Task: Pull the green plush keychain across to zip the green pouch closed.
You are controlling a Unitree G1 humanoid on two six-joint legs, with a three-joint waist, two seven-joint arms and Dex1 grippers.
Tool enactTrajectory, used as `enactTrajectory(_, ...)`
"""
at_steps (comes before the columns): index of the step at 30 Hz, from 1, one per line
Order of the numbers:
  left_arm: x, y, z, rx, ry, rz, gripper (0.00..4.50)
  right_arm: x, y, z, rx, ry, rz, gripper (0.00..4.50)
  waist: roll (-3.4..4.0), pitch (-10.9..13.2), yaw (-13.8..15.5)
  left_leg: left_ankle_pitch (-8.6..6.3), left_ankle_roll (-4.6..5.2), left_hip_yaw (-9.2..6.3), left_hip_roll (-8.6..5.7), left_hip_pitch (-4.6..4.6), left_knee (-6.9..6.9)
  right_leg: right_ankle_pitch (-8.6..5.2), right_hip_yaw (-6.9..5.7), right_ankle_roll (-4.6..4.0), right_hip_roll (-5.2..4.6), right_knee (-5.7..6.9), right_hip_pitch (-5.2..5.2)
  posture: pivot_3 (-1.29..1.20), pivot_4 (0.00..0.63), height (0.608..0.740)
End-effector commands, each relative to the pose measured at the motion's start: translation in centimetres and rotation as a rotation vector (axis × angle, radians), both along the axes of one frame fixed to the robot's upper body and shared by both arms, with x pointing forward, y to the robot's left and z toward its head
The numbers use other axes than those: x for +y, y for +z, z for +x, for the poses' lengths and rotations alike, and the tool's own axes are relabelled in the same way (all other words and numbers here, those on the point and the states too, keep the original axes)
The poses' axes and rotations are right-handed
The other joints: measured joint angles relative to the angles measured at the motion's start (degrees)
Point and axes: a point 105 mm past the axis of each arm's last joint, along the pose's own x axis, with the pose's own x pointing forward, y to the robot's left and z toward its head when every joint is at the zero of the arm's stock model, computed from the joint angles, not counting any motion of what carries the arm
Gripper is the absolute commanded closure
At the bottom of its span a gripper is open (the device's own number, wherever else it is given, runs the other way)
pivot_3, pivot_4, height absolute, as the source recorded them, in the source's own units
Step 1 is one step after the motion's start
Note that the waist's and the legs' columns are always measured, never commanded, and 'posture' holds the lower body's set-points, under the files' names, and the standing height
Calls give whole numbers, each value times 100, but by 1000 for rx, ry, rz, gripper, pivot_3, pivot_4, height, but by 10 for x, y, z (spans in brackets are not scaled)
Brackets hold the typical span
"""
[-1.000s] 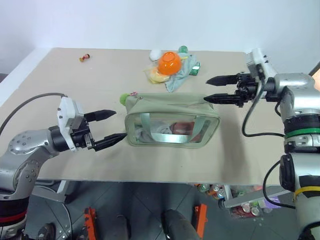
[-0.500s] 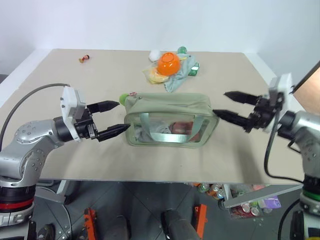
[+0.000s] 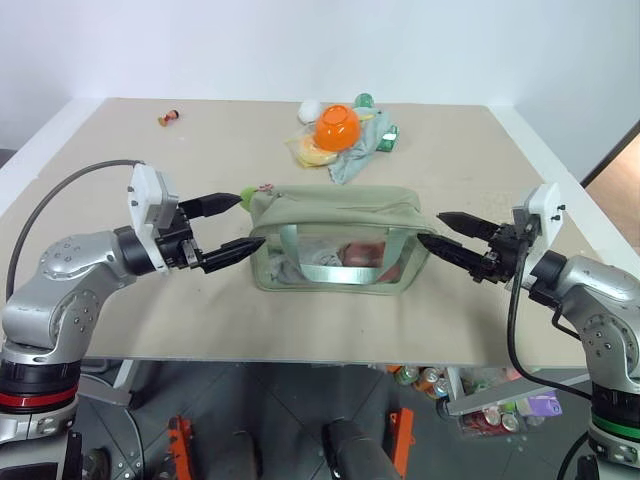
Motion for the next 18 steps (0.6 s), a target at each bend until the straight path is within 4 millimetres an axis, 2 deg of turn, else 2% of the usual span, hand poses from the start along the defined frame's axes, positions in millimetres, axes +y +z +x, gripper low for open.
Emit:
enactTrajectory(1,2,10,0,-47,10,2,0,5,11,-6,-53,23,1,3067,0,0,0,0,0,0,0,0,1,0,0,0,0,0,1,0,150,738)
enactTrajectory(5,4,12,3,-48,36,-16,0,9,13,-8,-62,38,3,4490,0,0,0,0,0,1,-2,0,4,0,1,0,-2,0,2,0,150,738)
enactTrajectory(11,17,12,18,-28,157,-65,0,17,9,-14,-42,80,0,4490,0,0,0,0,0,-3,-2,-1,2,0,-1,0,-1,0,2,0,150,738)
enactTrajectory(18,44,0,54,54,385,-46,0,16,7,-16,-38,88,-22,4490,0,0,-3,1,1,-5,-2,1,4,2,-1,0,0,0,3,0,150,738)
